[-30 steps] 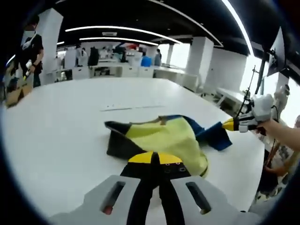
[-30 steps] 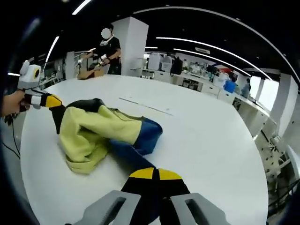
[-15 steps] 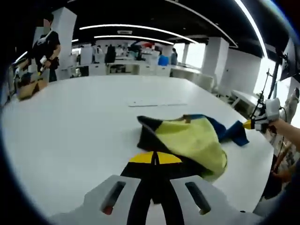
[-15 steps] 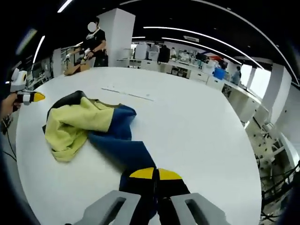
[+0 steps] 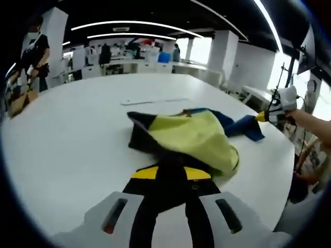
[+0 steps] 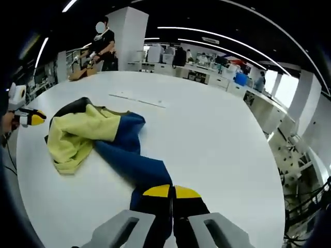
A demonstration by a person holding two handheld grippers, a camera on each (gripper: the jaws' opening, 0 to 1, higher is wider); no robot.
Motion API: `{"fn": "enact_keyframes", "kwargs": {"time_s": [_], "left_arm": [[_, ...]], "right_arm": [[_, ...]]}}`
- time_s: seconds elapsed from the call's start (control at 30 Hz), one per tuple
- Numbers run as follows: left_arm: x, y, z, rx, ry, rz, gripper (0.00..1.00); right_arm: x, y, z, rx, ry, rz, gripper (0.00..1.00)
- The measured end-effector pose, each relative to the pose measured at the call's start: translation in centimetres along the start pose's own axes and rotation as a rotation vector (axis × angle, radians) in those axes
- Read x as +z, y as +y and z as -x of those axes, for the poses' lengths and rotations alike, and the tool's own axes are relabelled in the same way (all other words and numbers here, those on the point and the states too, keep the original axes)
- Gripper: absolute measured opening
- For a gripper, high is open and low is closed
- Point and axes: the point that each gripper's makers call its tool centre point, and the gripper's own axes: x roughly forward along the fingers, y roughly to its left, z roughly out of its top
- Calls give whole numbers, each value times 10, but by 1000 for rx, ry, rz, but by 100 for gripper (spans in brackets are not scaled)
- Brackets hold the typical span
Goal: Fold the garment on the visible template until the final outline fits inside the template.
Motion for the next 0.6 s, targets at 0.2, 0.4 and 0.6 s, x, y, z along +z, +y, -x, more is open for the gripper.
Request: {"fn": "enact_keyframes", "kwargs": {"time_s": [0.2,0.4,0.6], "left_arm": [[-15,-15,-19,-50,36,62,25],[-28,-20,-37,-51,78,66,18],[-29,-16,-40,-40,99,33,0]], "right_arm": [[1,2,1,4,1,-5,0],[-1,4,0,23,21,19,0],[-4,0,-1,35,32,9,0]]}}
